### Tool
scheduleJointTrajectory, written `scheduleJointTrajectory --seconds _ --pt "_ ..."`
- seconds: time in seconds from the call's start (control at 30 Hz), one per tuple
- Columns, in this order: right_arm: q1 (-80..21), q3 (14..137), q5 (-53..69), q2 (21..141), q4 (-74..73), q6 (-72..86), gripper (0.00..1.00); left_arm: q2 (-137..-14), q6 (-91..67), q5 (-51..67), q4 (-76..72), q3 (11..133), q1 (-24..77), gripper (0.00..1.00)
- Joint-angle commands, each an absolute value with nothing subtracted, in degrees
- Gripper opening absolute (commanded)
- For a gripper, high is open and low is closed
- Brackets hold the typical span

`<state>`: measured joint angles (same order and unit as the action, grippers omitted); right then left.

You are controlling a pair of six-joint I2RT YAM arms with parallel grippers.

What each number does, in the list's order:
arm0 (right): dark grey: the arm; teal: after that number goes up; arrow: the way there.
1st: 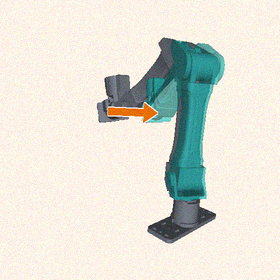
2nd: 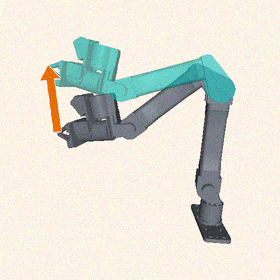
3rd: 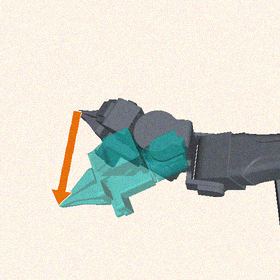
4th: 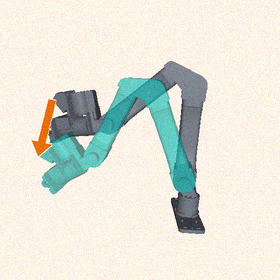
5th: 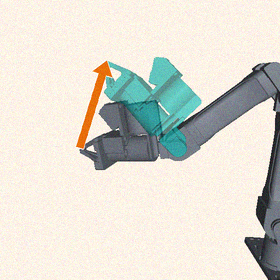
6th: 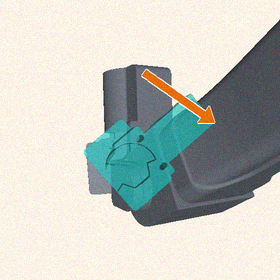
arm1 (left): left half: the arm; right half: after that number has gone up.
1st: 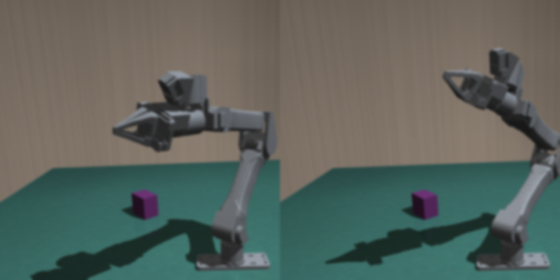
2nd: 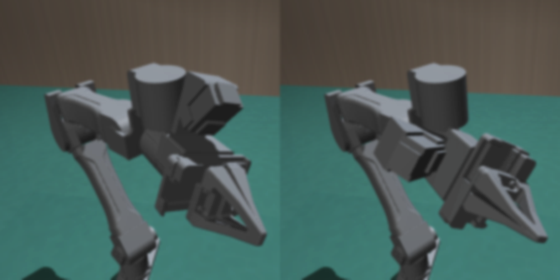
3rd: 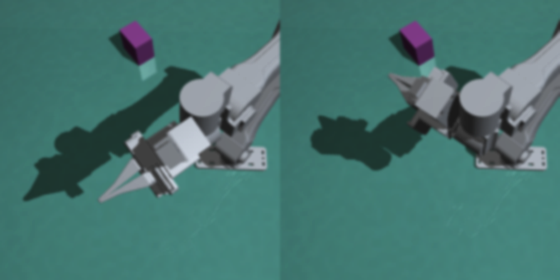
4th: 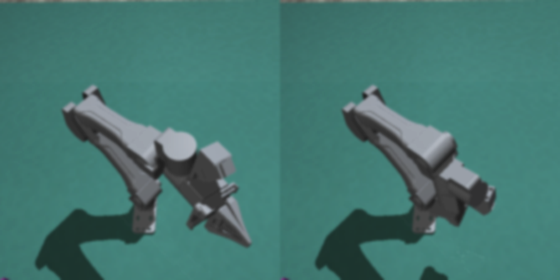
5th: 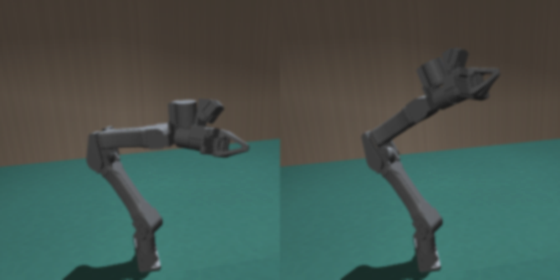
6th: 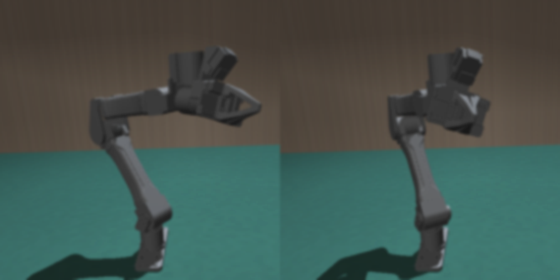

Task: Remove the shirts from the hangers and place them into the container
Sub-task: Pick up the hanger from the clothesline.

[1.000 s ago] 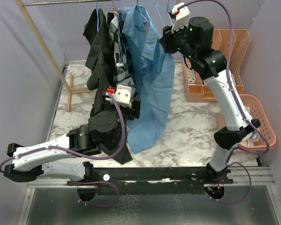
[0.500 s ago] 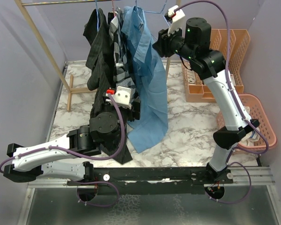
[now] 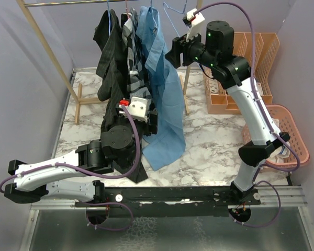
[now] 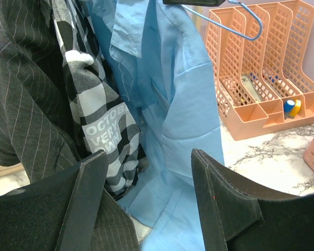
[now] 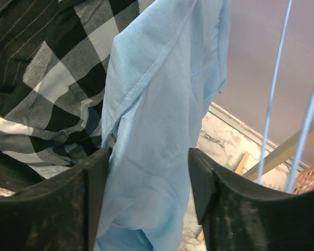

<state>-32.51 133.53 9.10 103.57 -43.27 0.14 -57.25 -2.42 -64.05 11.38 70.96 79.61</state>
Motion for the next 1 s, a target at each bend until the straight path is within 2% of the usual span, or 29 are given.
scheduleJointTrajectory --seconds 0.0,0.73,0.8,0.97 --pt "-32.34 134.14 11.75 100.12 -42.75 1.53 0.66 -57.24 -3.33 -63.02 11.2 70.4 79.8 0.67" --pt "-35.13 134.92 14.32 104.92 -43.02 1.42 0.66 -59.26 -2.52 -62.58 11.23 72.22 79.8 0.67" --pt "-35.49 134.91 12.96 105.75 -43.15 1.28 0.6 -59.56 -2.31 -62.58 11.18 72.46 79.8 0.67" --pt "-35.5 135.88 6.23 107.63 -43.36 1.41 0.25 -59.85 -2.29 -62.51 11.19 72.68 79.8 0.67"
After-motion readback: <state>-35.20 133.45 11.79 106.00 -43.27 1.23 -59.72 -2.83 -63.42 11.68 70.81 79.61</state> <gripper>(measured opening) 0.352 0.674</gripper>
